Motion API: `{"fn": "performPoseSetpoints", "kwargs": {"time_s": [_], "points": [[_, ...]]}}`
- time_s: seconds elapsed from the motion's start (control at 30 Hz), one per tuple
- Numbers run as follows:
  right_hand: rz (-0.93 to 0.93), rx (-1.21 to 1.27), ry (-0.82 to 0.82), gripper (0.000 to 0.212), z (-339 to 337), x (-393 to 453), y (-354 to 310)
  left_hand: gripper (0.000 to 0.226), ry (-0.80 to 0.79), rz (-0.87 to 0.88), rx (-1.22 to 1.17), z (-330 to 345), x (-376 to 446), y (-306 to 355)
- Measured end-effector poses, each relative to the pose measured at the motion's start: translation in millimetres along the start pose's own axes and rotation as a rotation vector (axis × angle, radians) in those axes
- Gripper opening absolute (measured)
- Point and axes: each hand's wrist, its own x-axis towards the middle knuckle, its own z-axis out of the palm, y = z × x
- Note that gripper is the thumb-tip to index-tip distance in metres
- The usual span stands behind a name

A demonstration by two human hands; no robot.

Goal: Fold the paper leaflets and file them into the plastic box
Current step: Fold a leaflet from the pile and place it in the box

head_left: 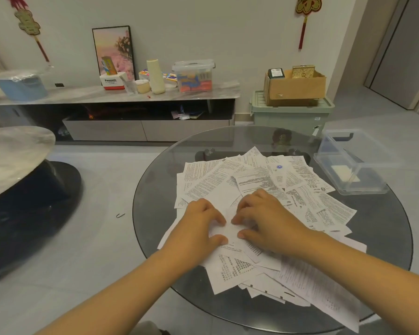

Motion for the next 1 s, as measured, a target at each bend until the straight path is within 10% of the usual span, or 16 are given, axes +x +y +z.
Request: {"fn": "performPoseSetpoints", "kwargs": {"time_s": [0.67,1.0], "points": [[0.158,0.265,0.163,0.015,9.1,11.1,6.0,0.015,0.105,-0.085,-0.124,-0.7,18.3,-2.6],[0.077,-0.027,0.153,0.024,11.6,17.0,5.5,0.023,0.124,-0.049,-0.026,7.2,26.4,-9.0]]}}
